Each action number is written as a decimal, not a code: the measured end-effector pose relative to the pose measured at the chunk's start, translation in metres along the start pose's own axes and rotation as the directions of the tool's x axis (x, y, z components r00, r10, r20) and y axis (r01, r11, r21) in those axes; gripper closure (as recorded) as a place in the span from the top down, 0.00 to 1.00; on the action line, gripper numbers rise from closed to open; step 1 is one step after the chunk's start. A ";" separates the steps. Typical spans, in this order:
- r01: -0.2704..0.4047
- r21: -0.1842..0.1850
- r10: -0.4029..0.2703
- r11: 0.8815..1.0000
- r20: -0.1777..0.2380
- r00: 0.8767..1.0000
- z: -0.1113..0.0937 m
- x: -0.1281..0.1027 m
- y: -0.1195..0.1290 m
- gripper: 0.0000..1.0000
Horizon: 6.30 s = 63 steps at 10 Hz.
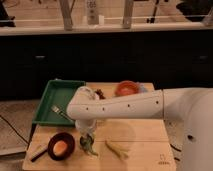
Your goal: Place pepper in metal cup
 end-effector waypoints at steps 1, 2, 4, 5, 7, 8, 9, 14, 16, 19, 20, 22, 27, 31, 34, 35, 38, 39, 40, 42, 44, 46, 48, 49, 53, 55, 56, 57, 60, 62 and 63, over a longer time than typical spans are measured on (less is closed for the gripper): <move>-0.001 0.004 0.001 1.000 0.003 1.000 0.000 0.002 -0.001 0.78; -0.002 0.007 0.002 1.000 0.007 1.000 0.000 0.004 -0.003 0.80; 0.001 0.001 -0.001 1.000 0.014 1.000 0.000 0.007 -0.004 0.80; 0.002 -0.002 -0.002 1.000 0.018 1.000 0.000 0.009 -0.005 0.80; -0.004 -0.002 0.005 1.000 0.025 1.000 -0.001 0.014 -0.006 0.80; -0.010 -0.002 0.010 1.000 0.028 1.000 -0.002 0.017 -0.006 0.80; -0.013 -0.001 0.013 1.000 0.031 0.999 -0.003 0.019 -0.005 0.80; -0.009 0.004 0.009 1.000 0.036 0.999 -0.010 0.029 -0.004 0.80; -0.008 0.004 0.008 1.000 0.036 0.999 -0.010 0.029 -0.004 0.80; -0.008 0.004 0.008 1.000 0.037 0.999 -0.010 0.029 -0.004 0.80; -0.008 0.004 0.008 1.000 0.037 0.999 -0.010 0.029 -0.004 0.80; -0.009 0.004 0.009 1.000 0.037 0.999 -0.010 0.029 -0.004 0.80; -0.009 0.004 0.009 1.000 0.038 0.999 -0.009 0.029 -0.004 0.80; -0.009 0.004 0.009 1.000 0.038 0.999 -0.009 0.029 -0.004 0.80; -0.010 0.004 0.009 1.000 0.038 0.999 -0.009 0.029 -0.003 0.80; -0.010 0.004 0.009 1.000 0.038 0.999 -0.009 0.029 -0.003 0.80; -0.010 0.004 0.009 1.000 0.038 0.999 -0.009 0.029 -0.003 0.80; -0.010 0.004 0.009 1.000 0.038 0.999 -0.009 0.029 -0.003 0.80; -0.010 0.004 0.009 1.000 0.038 0.999 -0.009 0.029 -0.003 0.80; -0.009 0.004 0.009 1.000 0.038 0.999 -0.009 0.029 -0.004 0.80; -0.009 0.004 0.009 1.000 0.038 0.999 -0.009 0.029 -0.004 0.80; -0.009 0.004 0.009 1.000 0.038 0.999 -0.009 0.029 -0.004 0.80; -0.009 0.004 0.009 1.000 0.038 0.999 -0.009 0.029 -0.004 0.80; -0.009 0.004 0.009 1.000 0.038 0.999 -0.009 0.029 -0.004 0.80; -0.009 0.004 0.009 1.000 0.038 0.999 -0.009 0.029 -0.004 0.80; -0.009 0.004 0.009 1.000 0.038 0.999 -0.009 0.029 -0.004 0.80; -0.009 0.004 0.009 1.000 0.038 0.999 -0.009 0.029 -0.004 0.80; -0.009 0.004 0.009 1.000 0.038 0.999 -0.009 0.029 -0.004 0.80; -0.009 0.004 0.009 1.000 0.038 0.999 -0.009 0.029 -0.004 0.80; -0.009 0.004 0.009 1.000 0.038 0.999 -0.009 0.029 -0.004 0.80; -0.009 0.004 0.009 1.000 0.038 0.999 -0.009 0.029 -0.004 0.80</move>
